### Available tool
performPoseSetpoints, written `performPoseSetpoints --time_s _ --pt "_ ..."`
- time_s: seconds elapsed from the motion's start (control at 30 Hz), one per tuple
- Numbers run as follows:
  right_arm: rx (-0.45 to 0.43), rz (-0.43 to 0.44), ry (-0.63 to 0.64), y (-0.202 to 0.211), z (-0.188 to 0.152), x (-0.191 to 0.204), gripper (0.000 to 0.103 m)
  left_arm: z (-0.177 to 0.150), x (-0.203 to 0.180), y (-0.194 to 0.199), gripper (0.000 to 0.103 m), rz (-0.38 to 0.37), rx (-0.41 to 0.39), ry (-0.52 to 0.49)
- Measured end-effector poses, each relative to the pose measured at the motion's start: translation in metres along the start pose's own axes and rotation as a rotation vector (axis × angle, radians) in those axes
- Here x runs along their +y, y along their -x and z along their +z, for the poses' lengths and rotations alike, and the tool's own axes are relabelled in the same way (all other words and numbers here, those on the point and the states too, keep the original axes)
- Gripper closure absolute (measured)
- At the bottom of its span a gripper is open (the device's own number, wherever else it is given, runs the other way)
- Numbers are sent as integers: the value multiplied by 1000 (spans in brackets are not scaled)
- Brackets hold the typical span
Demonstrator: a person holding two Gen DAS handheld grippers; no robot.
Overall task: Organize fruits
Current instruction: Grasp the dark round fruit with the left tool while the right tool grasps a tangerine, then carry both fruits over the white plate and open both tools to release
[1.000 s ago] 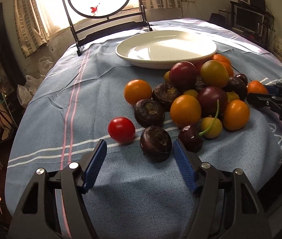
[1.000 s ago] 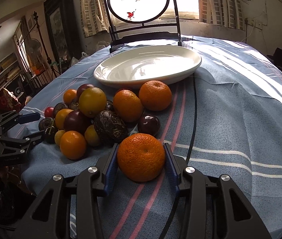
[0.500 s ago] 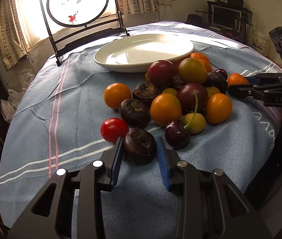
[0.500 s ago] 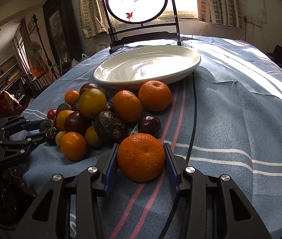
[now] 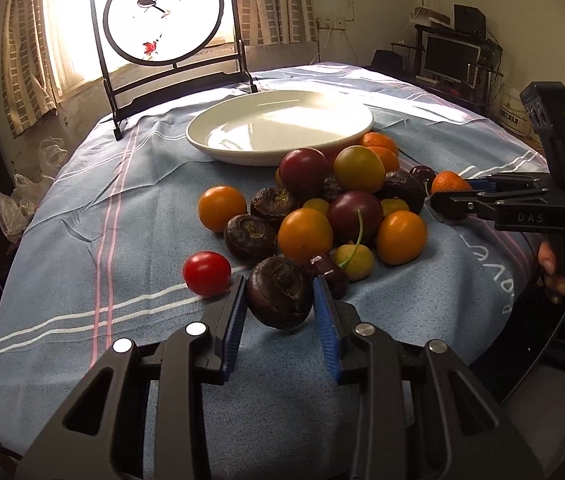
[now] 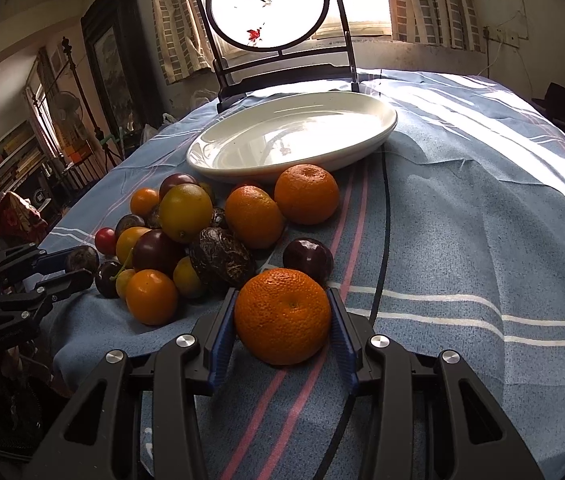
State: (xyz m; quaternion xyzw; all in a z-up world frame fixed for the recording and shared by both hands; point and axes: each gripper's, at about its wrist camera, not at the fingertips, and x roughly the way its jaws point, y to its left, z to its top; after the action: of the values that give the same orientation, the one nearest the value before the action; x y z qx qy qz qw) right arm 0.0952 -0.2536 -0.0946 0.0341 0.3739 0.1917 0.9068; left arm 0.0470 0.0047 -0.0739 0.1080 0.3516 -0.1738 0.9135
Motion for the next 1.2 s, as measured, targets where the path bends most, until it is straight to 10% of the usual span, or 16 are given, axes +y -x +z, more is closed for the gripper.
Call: performPoseSetpoints --time_s 0.5,0.73,1.13,1.2 --pt "-65 6 -11 26 4 -7 59 14 19 12 71 -3 -69 143" --pt "-121 27 17 34 65 -13 59 70 21 -12 71 -37 -86 159" --pt "102 3 -48 -107 176 -42 59 182 48 -162 70 -74 131 233" --pt "113 -27 -51 -120 184 -45 53 188 57 -178 57 -80 165 276"
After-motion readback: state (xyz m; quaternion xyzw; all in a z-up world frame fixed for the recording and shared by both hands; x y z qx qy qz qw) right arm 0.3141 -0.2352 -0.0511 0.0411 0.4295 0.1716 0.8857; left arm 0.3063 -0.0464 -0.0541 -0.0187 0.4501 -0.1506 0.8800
